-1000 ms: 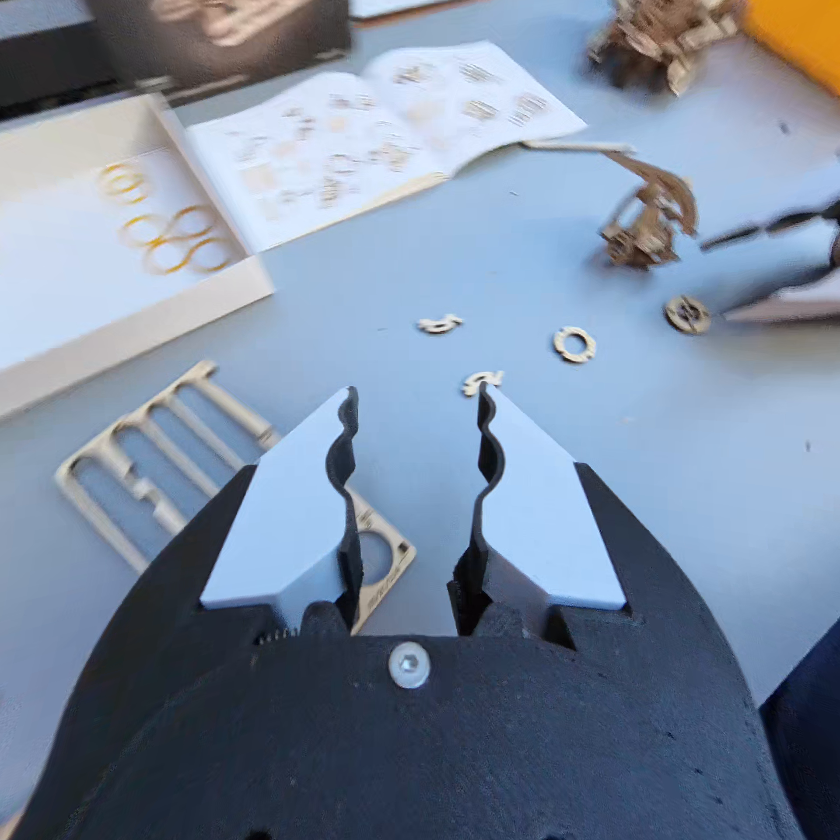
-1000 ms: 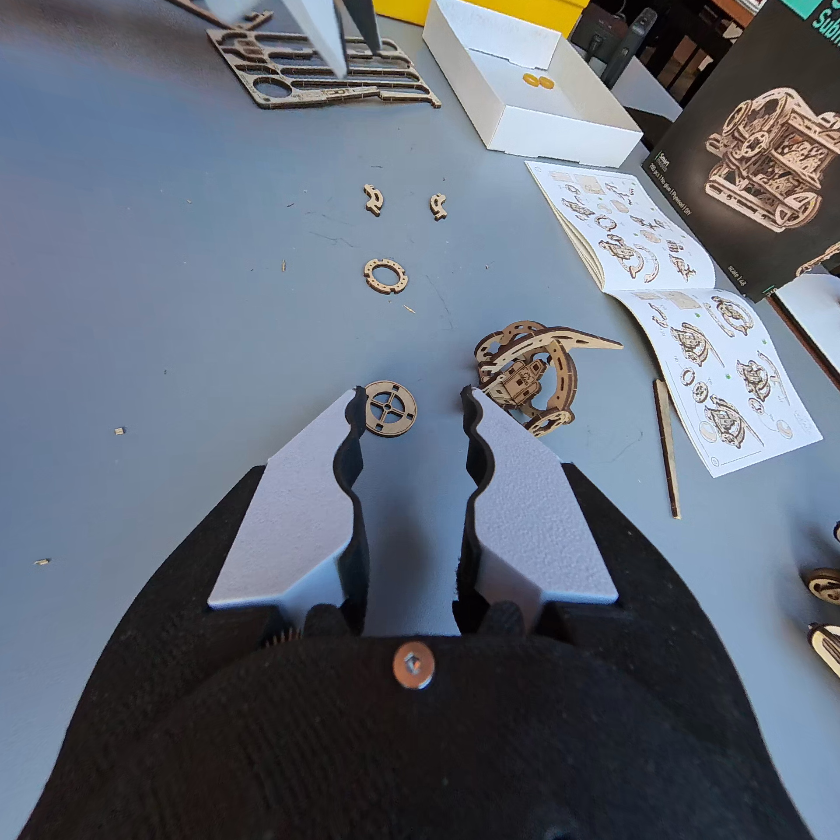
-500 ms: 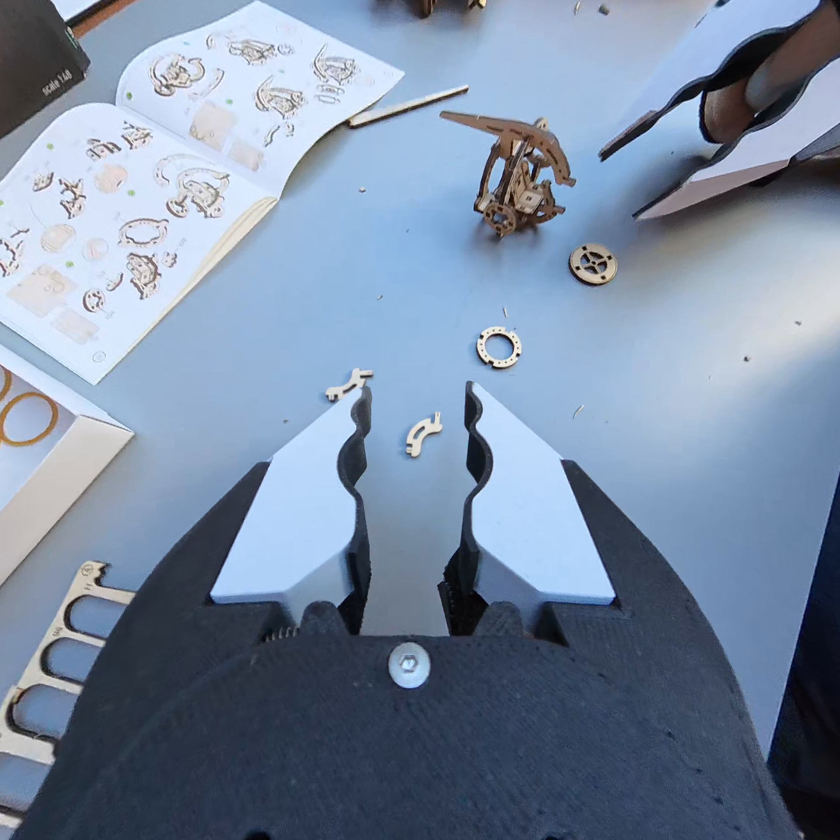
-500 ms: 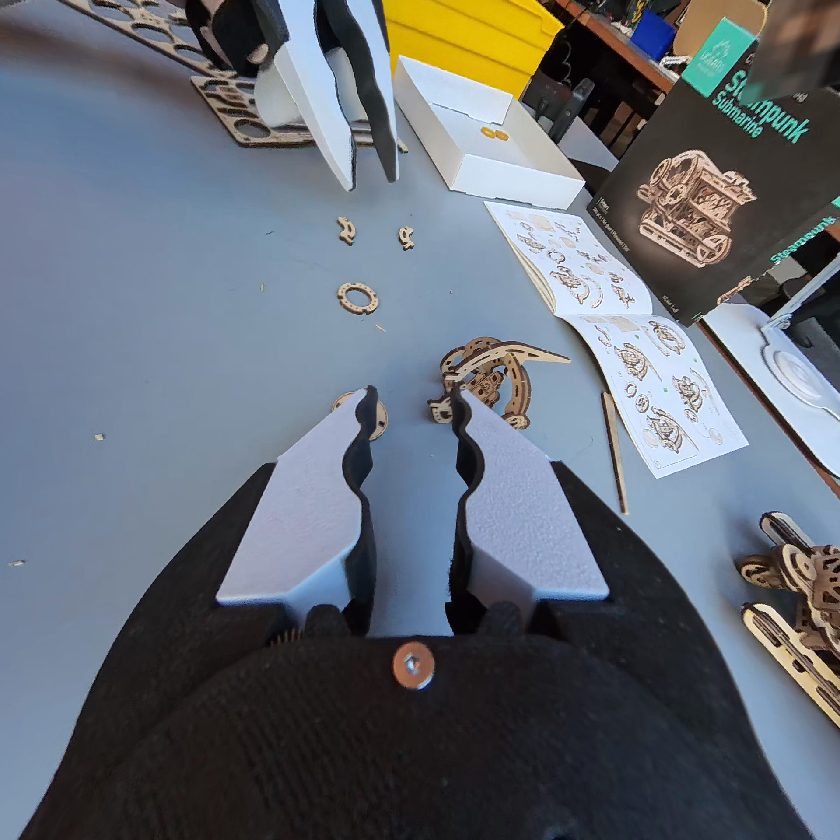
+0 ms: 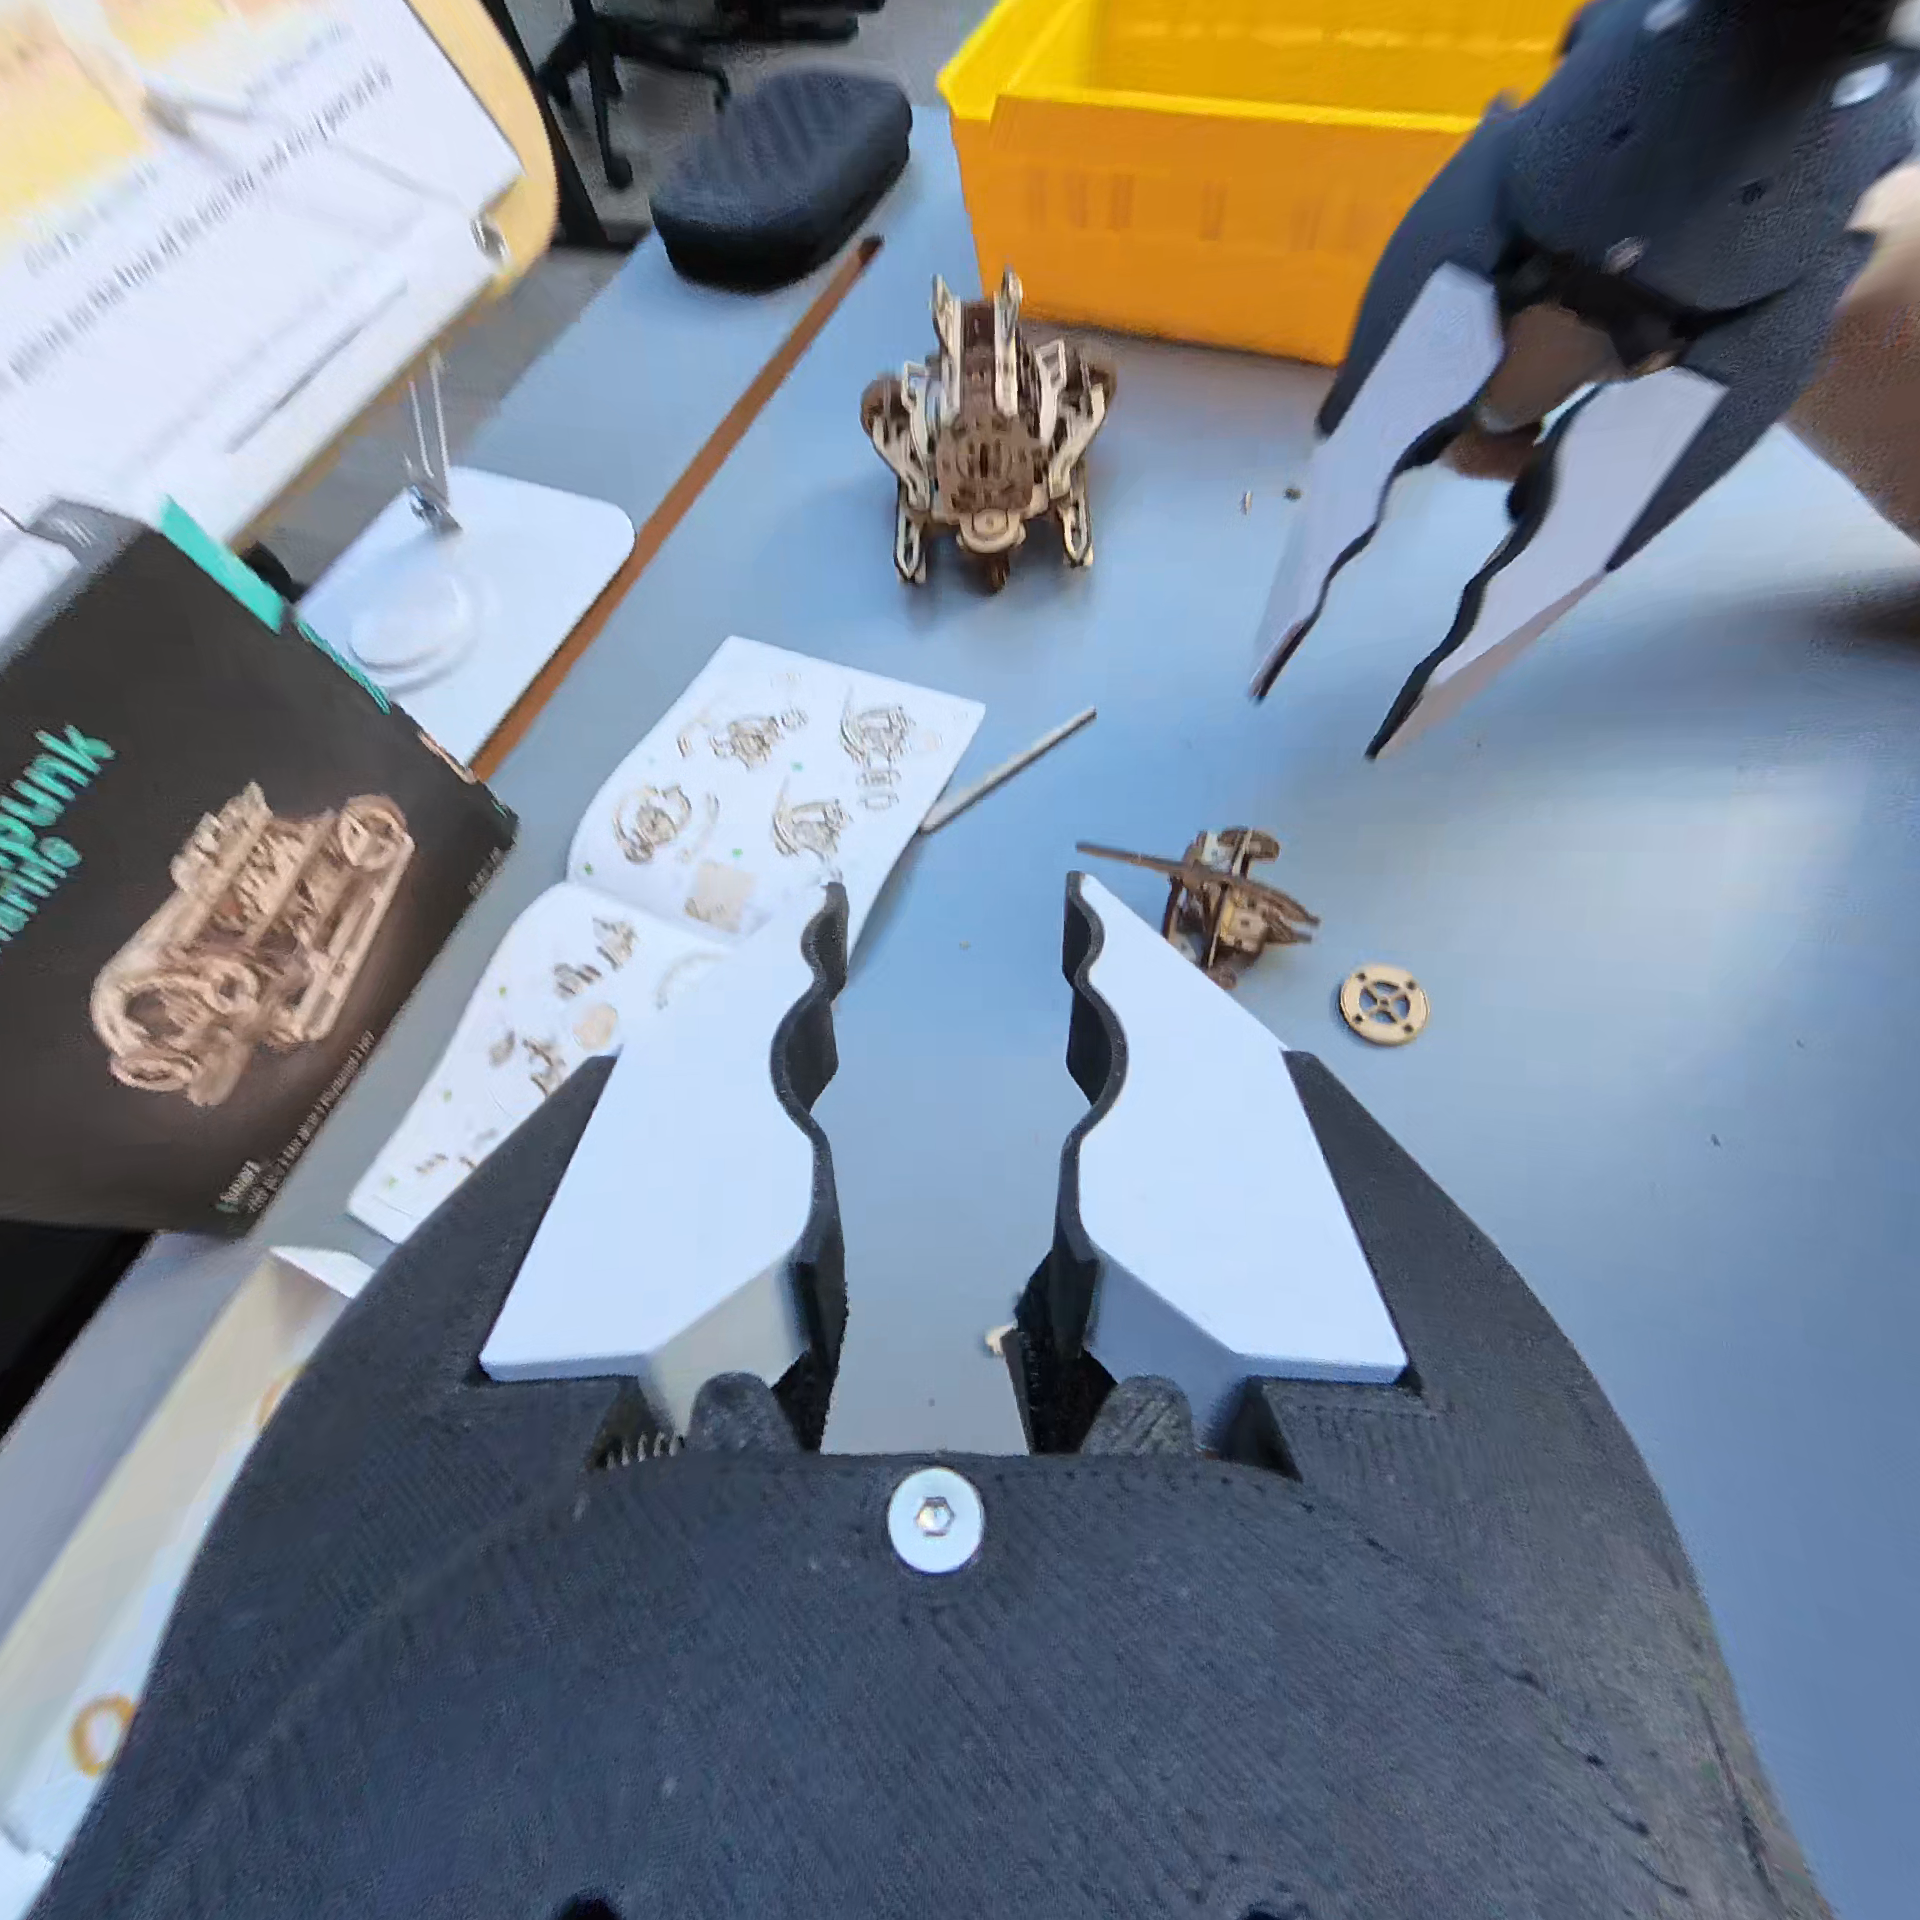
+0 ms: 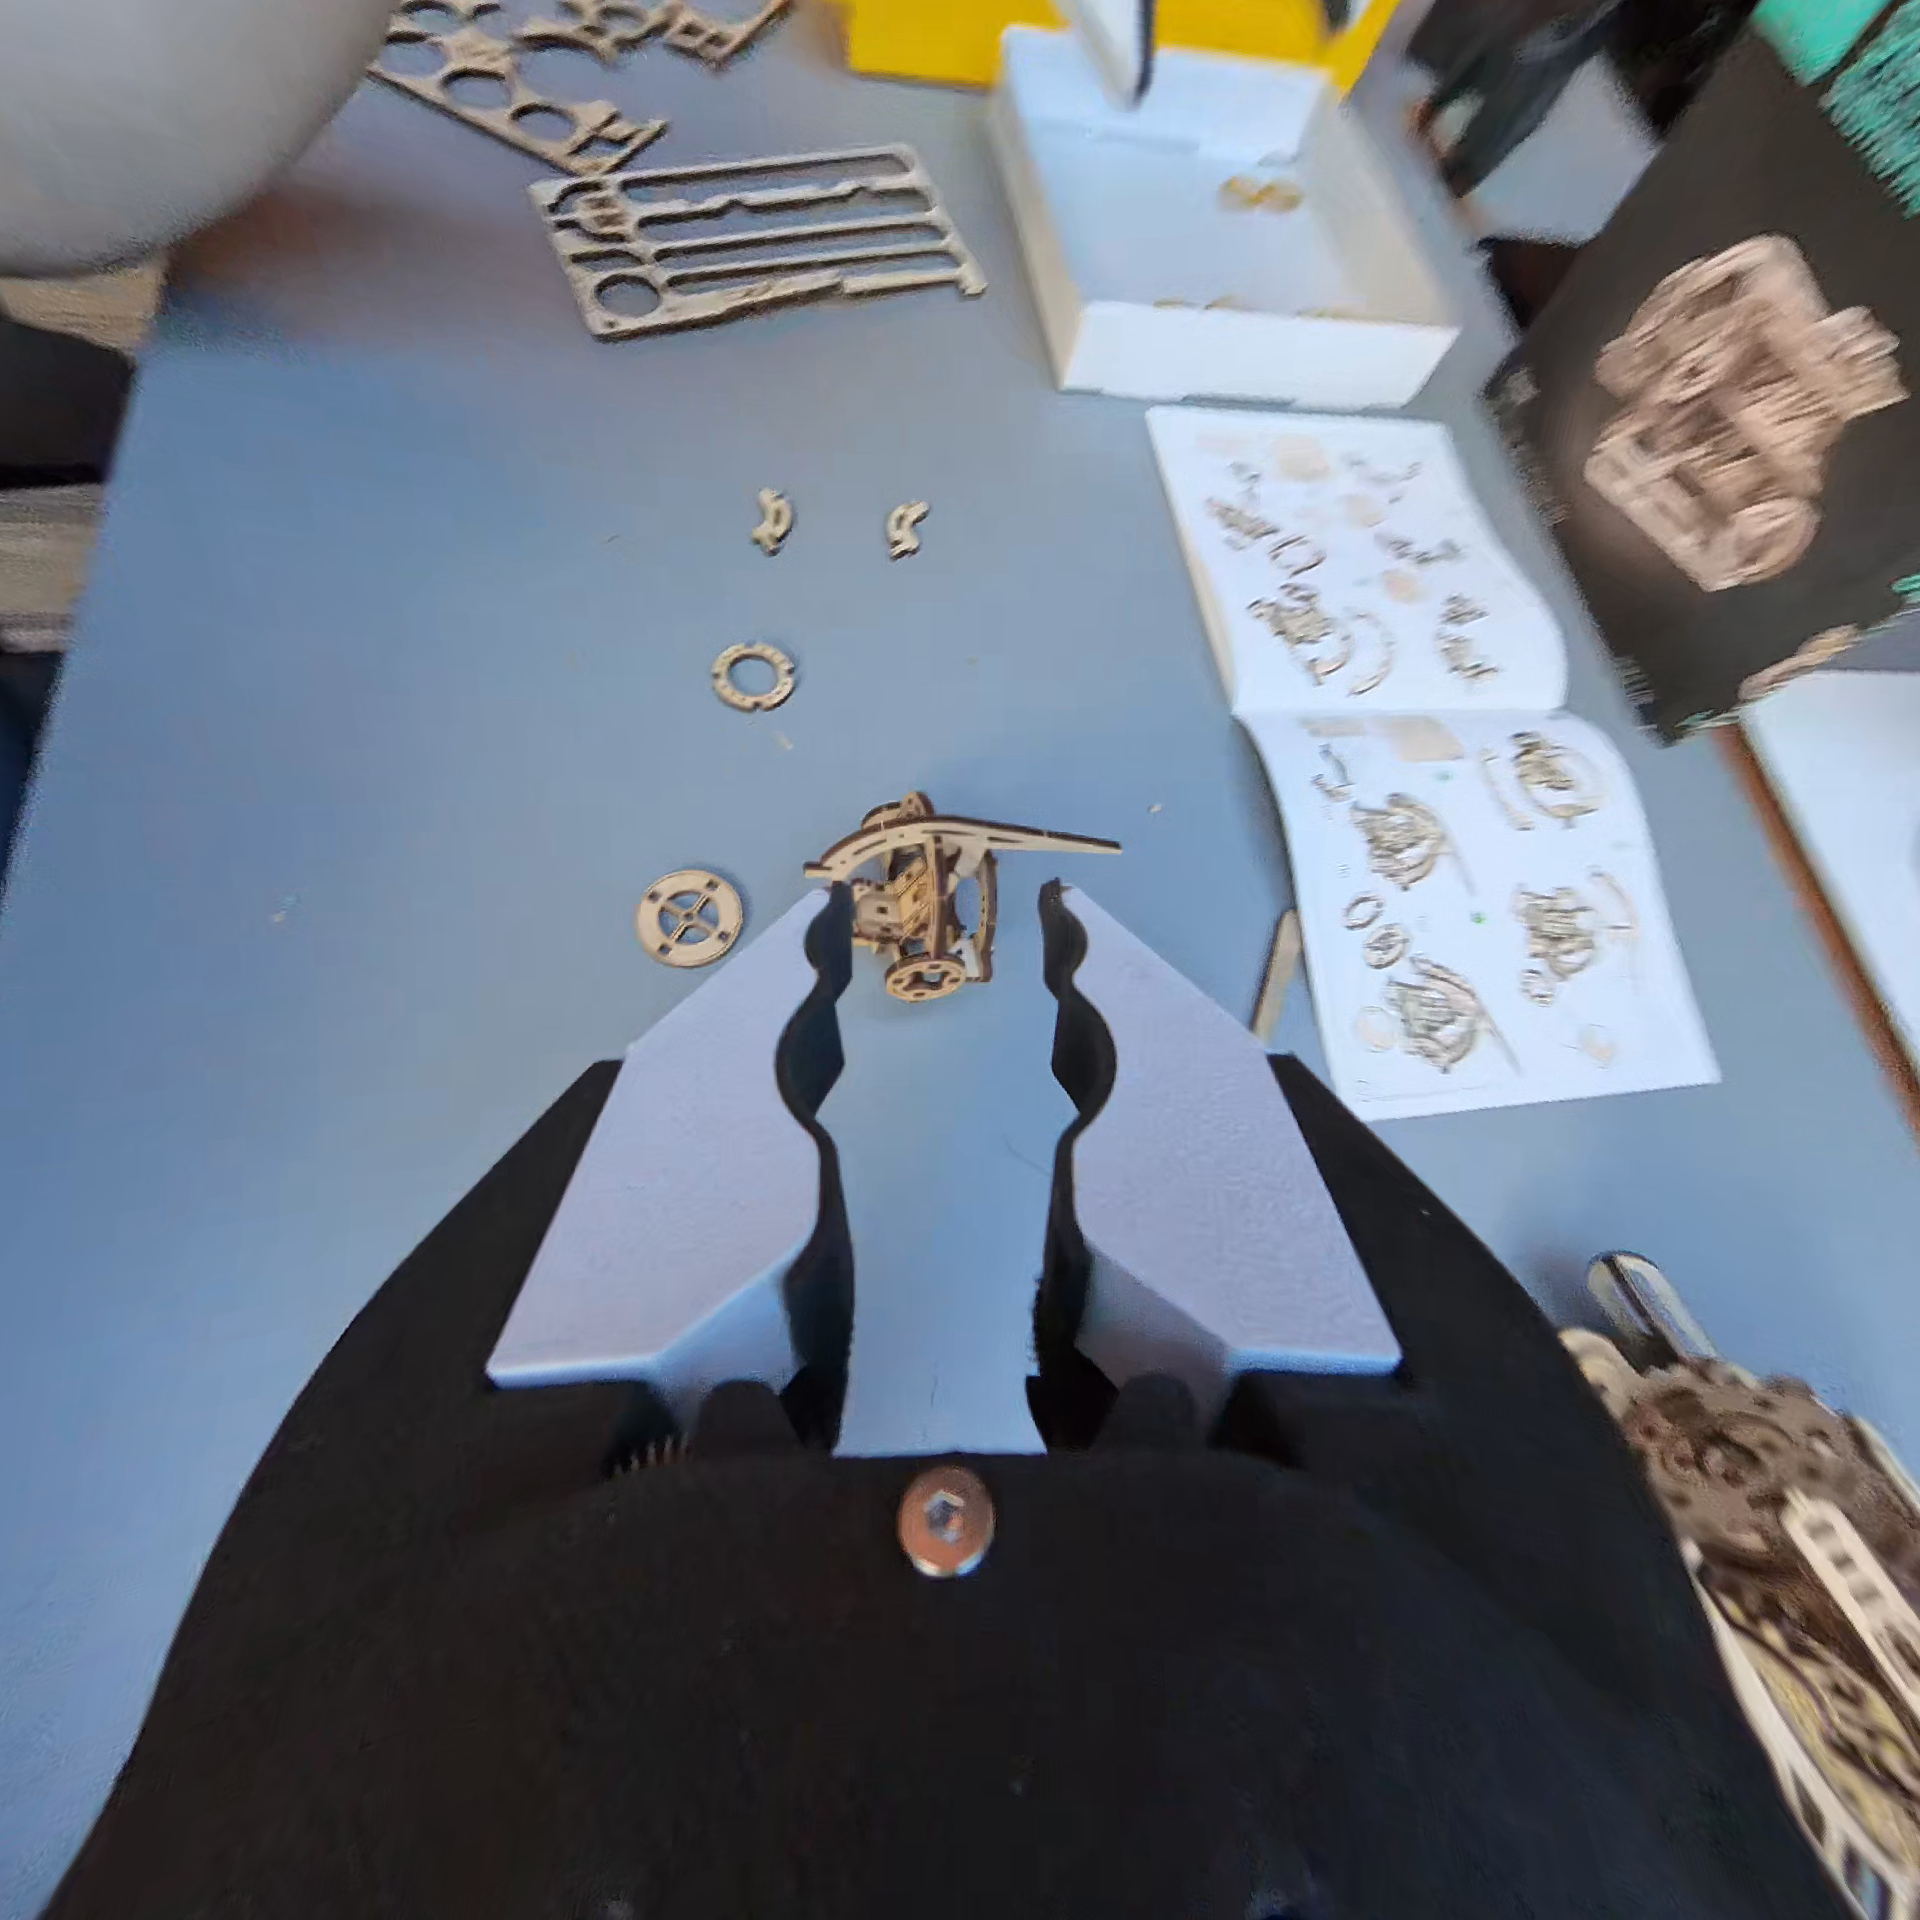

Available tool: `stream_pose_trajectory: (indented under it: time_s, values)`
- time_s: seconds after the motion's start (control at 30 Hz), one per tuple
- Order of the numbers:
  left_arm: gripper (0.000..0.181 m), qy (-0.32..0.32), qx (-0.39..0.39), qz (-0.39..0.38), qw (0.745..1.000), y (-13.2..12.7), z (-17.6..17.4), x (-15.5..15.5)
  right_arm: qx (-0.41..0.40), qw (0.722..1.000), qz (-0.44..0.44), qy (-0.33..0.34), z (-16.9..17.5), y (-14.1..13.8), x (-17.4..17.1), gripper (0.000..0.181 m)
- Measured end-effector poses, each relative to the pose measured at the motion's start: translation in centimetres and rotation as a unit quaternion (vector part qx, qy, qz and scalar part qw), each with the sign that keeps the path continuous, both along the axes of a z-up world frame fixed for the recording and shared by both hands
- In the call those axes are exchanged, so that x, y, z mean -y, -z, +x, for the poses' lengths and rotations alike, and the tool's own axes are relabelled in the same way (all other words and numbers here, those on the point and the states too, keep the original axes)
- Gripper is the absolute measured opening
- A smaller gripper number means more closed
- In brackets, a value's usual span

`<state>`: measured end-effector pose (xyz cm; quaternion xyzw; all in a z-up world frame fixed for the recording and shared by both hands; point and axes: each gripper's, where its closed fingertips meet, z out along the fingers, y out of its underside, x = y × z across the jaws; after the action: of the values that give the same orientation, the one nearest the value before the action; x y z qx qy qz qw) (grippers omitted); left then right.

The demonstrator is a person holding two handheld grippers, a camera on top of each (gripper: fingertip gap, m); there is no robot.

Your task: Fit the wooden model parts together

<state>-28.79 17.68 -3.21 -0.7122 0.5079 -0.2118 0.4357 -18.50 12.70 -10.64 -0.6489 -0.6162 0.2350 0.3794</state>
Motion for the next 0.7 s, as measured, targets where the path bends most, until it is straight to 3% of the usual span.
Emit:
stream_pose_trajectory:
  time_s: [0.03, 0.1, 0.2, 0.37, 0.5, 0.7]
  values:
    - [0.040, 0.006, 0.009, 0.011, 1.000, -1.1, 0.4, -0.1, 0.010, 0.999, -0.045, -0.019, -0.1, 0.4, -0.4, 0.041]
    - [0.040, 0.012, 0.033, 0.031, 0.999, -3.0, 0.8, -0.4, -0.006, 0.993, -0.118, -0.028, -0.6, 1.1, -1.9, 0.051]
    - [0.039, 0.019, 0.045, 0.041, 0.998, -3.8, 0.7, -0.2, -0.060, 0.978, -0.199, -0.034, -1.7, 2.4, -2.1, 0.047]
    - [0.040, -0.008, 0.014, 0.053, 0.998, -3.6, -1.6, -0.9, -0.089, 0.983, -0.158, -0.027, -1.7, 3.3, -2.3, 0.043]
    - [0.039, -0.012, 0.028, 0.060, 0.998, -4.4, -2.0, -0.8, -0.119, 0.962, -0.244, -0.029, -2.2, 3.1, -1.9, 0.048]
    - [0.038, -0.007, 0.037, 0.076, 0.996, -5.4, -1.7, -0.3, -0.097, 0.954, -0.284, -0.026, -2.8, 5.0, -1.4, 0.043]
